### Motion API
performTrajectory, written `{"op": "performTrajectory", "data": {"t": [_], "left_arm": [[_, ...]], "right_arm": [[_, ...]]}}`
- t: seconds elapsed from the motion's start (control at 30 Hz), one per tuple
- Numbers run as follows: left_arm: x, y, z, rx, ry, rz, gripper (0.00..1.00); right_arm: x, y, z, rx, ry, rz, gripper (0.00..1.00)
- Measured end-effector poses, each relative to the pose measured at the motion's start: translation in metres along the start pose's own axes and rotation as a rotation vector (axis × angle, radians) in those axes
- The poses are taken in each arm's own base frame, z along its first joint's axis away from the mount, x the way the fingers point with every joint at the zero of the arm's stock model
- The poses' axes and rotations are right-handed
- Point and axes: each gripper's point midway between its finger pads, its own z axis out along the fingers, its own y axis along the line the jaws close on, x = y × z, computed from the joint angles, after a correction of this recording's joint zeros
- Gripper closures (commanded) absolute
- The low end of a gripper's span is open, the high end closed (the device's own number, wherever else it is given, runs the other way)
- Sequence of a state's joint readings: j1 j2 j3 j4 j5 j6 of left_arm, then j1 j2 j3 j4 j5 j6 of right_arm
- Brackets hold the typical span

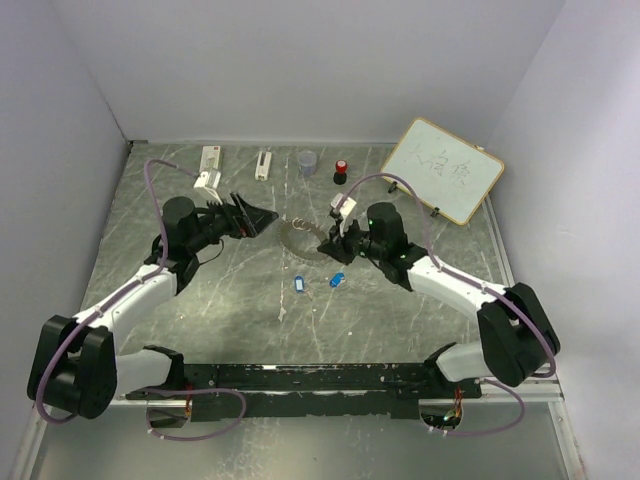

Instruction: Put the keys on the keyring

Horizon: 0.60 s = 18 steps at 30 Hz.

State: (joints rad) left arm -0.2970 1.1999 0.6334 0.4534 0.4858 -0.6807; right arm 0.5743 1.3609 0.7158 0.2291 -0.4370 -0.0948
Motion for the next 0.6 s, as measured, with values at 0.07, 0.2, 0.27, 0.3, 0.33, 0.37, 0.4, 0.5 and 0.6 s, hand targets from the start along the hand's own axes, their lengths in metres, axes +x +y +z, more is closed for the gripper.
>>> {"op": "performTrajectory", "data": {"t": [0.07, 0.2, 0.27, 0.3, 0.33, 0.37, 0.4, 0.5, 0.6], "left_arm": [[0.000, 0.001, 0.000, 0.007, -0.010, 0.043, 0.03], [0.002, 0.003, 0.002, 0.037, -0.017, 0.129, 0.04], [0.003, 0.003, 0.006, 0.064, -0.015, 0.164, 0.04], [0.004, 0.003, 0.007, 0.075, -0.011, 0.176, 0.04], [0.006, 0.002, 0.008, 0.092, -0.009, 0.189, 0.04], [0.008, 0.002, 0.009, 0.108, -0.008, 0.200, 0.04], [0.009, 0.001, 0.009, 0.122, -0.007, 0.207, 0.04], [0.012, -0.004, 0.010, 0.173, -0.009, 0.234, 0.05], [0.012, -0.010, 0.012, 0.224, -0.014, 0.262, 0.05]], "right_arm": [[-0.002, -0.002, -0.001, -0.032, 0.005, 0.005, 1.00], [-0.014, -0.010, -0.005, -0.098, -0.006, 0.015, 1.00], [-0.021, -0.014, -0.007, -0.130, -0.018, 0.012, 1.00], [-0.025, -0.016, -0.007, -0.148, -0.023, 0.009, 1.00], [-0.027, -0.017, -0.007, -0.169, -0.024, 0.006, 1.00], [-0.028, -0.018, -0.007, -0.190, -0.024, 0.002, 1.00], [-0.029, -0.018, -0.007, -0.212, -0.020, -0.001, 1.00], [-0.029, -0.014, -0.004, -0.284, -0.008, -0.013, 1.00], [-0.025, -0.008, 0.000, -0.357, 0.011, -0.012, 1.00]]}}
